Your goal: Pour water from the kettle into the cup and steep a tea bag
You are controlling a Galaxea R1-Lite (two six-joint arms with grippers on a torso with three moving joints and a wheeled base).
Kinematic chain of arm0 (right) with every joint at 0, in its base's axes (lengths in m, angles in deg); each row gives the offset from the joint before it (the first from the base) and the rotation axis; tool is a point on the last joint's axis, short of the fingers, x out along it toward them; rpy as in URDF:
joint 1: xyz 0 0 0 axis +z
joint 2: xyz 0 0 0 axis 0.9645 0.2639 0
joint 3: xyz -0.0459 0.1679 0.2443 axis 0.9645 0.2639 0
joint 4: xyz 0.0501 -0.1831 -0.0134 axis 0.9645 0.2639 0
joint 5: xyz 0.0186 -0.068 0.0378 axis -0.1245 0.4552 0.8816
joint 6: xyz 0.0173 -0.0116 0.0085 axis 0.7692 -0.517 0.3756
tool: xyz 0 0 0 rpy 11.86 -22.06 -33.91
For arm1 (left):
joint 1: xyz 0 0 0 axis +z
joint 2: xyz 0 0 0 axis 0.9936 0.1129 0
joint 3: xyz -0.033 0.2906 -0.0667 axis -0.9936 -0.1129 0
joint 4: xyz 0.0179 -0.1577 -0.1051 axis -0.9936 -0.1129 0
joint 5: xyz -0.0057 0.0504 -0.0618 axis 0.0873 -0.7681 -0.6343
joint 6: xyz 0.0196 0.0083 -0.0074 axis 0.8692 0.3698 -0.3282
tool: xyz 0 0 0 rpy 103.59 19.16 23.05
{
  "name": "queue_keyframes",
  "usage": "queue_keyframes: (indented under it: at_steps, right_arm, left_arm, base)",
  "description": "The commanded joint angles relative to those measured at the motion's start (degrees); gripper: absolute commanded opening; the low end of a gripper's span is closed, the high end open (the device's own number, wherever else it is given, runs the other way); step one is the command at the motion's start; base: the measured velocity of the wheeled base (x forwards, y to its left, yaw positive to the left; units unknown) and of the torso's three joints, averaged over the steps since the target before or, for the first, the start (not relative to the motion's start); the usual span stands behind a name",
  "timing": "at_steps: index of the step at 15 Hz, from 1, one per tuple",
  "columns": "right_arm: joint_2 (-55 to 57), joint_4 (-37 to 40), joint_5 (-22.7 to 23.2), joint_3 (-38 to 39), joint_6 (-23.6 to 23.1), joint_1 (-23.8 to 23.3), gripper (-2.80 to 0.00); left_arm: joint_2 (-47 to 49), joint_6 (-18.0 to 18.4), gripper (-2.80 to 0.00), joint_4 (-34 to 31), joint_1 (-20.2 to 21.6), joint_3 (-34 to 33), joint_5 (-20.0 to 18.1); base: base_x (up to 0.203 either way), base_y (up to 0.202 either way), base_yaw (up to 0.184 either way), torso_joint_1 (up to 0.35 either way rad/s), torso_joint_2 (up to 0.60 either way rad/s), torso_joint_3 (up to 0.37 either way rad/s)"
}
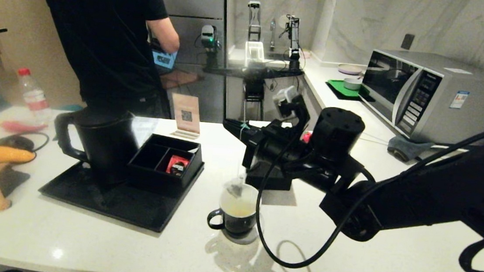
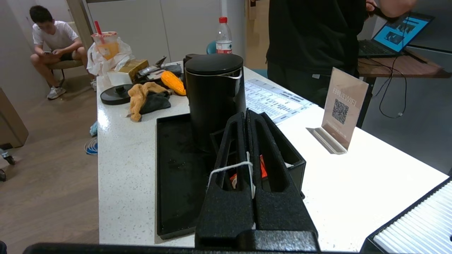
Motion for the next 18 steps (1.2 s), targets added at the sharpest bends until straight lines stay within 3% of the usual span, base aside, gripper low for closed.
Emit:
queue_keyframes:
  at_steps: [1, 6, 12, 18]
  right_arm:
    - [0.93, -0.93, 0.16, 0.25, 0.02, 0.03, -2.80]
    - [2.66, -3.05, 0.17, 3.20, -0.07, 0.12, -2.80]
    - [4.17, -11.32, 2.89, 14.05, -0.07, 0.30, -2.80]
    - [6.89, -15.12, 5.00, 14.91, -0.07, 0.29, -2.80]
  left_arm:
    - [-0.05, -0.05, -2.80, 0.00, 0.02, 0.00, 0.04]
    - [-0.05, -0.05, -2.80, 0.00, 0.02, 0.00, 0.04]
    - [-0.05, -0.05, -2.80, 0.00, 0.02, 0.00, 0.04]
    - [-0.05, -0.05, -2.80, 0.00, 0.02, 0.00, 0.04]
  base:
    - [0.000, 0.000, 0.000, 0.000, 0.00, 0.000]
    - [0.000, 0.000, 0.000, 0.000, 0.00, 0.000]
    - [0.000, 0.000, 0.000, 0.000, 0.00, 0.000]
    - [0.000, 0.000, 0.000, 0.000, 0.00, 0.000]
